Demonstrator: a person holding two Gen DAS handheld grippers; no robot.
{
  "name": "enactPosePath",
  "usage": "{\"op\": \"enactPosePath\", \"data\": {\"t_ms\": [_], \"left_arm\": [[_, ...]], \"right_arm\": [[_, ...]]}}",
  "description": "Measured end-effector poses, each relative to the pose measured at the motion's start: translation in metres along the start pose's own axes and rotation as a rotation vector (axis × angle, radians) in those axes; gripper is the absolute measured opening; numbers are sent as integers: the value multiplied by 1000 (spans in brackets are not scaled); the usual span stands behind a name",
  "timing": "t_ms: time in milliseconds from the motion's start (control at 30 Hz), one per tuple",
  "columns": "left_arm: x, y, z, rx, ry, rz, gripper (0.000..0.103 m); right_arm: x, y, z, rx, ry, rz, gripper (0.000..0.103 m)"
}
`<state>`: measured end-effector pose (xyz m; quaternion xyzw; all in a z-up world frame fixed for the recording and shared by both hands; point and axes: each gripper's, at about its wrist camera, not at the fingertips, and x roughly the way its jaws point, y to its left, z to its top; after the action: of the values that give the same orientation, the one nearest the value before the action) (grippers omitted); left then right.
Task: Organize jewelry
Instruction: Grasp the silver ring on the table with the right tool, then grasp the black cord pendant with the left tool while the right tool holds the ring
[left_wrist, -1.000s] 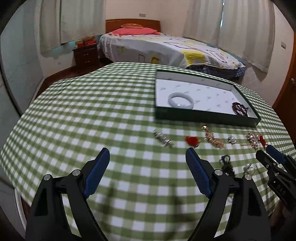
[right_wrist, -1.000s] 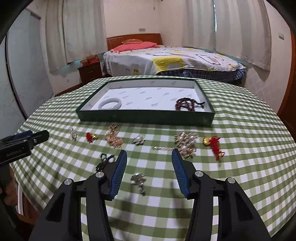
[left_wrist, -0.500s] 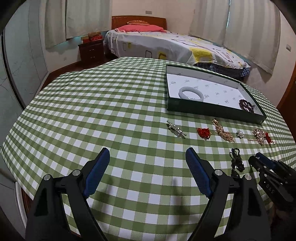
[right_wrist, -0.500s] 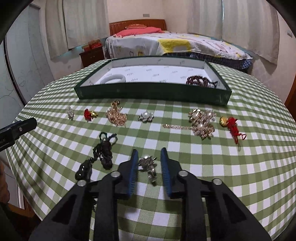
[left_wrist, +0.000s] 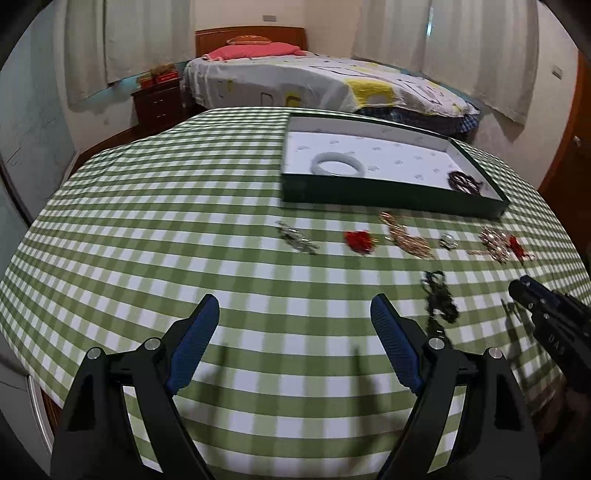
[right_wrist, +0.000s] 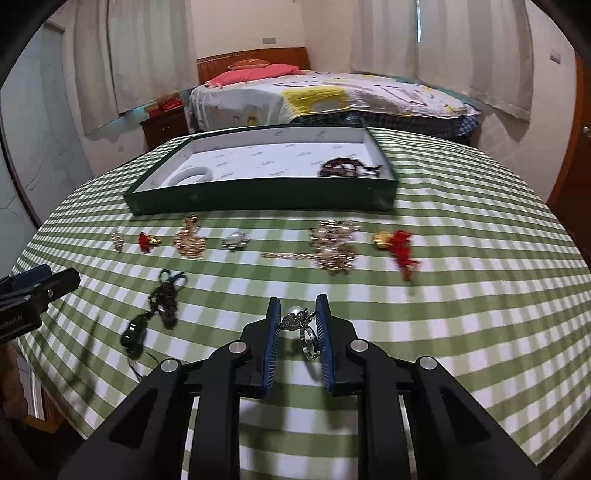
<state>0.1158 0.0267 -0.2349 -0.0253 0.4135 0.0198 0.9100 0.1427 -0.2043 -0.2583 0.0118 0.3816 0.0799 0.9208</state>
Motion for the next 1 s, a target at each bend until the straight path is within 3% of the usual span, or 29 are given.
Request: {"op": "enactPosePath", "data": {"t_ms": [333,567,700,833,900,1000], "left_arm": [[1,-50,-7,81,20,-33,82],[4,-73,-11,118,34,-34,81],[13,-81,-16,152,67,-20,66],[23,-81,-21,156,108,-61,55],[23,-81,-22,158,100,-69,52],[21,-81,-24,161,94,-104,40]], "right_arm": [[-20,-37,-4,60,-36,-41,21],[-23,-48,-6,100,-42,-20,21],[-23,-52,-7,120,-40,-8,21],[-22,-54,-7,127,-39,-7,21],[-22,-54,-7,125,-38,-8,21],[-21,-52,-8,119,-35,-10,21]]}}
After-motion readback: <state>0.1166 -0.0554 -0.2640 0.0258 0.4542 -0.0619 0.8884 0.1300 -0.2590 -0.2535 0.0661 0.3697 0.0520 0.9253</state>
